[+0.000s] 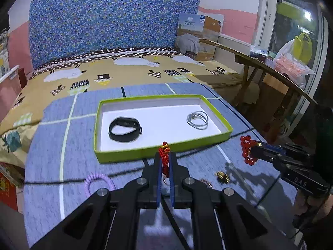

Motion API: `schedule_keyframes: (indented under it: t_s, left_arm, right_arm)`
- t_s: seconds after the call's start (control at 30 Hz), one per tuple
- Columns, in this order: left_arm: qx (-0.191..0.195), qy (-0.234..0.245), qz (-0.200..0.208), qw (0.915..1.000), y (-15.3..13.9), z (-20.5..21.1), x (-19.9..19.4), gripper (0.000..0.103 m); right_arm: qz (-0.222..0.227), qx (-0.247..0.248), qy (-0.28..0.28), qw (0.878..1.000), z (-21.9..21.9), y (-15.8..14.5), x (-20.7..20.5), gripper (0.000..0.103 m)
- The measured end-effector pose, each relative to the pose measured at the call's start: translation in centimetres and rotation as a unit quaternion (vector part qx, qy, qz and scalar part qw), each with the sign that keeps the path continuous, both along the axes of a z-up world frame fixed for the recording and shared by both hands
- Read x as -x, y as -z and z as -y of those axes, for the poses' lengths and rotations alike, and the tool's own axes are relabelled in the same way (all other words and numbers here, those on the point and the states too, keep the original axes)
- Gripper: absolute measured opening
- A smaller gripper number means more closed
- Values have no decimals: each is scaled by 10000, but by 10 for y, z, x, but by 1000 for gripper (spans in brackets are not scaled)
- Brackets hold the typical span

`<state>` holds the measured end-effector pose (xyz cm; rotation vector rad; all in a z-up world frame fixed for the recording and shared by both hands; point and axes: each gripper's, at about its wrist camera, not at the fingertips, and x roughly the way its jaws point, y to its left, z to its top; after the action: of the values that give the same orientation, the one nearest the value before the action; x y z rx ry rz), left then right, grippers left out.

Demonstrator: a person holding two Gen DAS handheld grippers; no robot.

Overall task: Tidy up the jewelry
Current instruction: 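Lift and carry the red keychain and red bead bracelet into the box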

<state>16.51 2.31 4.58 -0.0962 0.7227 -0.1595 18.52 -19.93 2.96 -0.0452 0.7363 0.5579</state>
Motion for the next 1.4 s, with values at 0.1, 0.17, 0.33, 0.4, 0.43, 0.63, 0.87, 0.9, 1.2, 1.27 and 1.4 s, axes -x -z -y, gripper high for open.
schedule_keyframes:
  t_s: [0.1,0.17,0.33,0.4,0.43,0.63,0.87,0.9,1.2,1.27,1.4]
  left_arm:
    - [-67,1,45,10000,-5,-4,-14,7]
    - [-78,-10,78,9999,-8,-8,-24,7]
    - [-104,-44,160,9998,-15,-18,-51,7]
    - [-111,-61,160,9998,-16,-22,-62,7]
    - [-120,-74,160,9998,-15,-23,-68,7]
    - [-100,-129,60,9998,-6,-33,-103,7]
    - [-156,-311,-228,9991,16,-46,-140,7]
    - [-170,-349,-266,9989,19,-48,-144,7]
    - [-144,-623,-583,9963,42,-61,-163,7]
    - [-168,-659,-648,9956,46,-61,-166,7]
    - [-154,-710,-777,9943,53,-62,-170,7]
  right_arm:
    - [61,6,-10,10000,-3,-5,-10,12]
    - [95,0,-23,10000,-5,-8,-19,12]
    - [141,34,-40,9999,-12,-13,-46,12]
    - [163,85,-53,9998,-17,-14,-57,12]
    - [179,102,-64,9998,-20,-15,-63,12]
    - [111,201,-35,9997,-32,-10,-102,12]
    - [-108,315,15,9994,-41,4,-143,12]
    - [-152,324,32,9994,-41,7,-148,12]
    - [-536,450,266,9972,-40,31,-181,12]
    - [-577,523,293,9965,-41,35,-185,12]
    - [-693,660,388,9947,-42,43,-193,13]
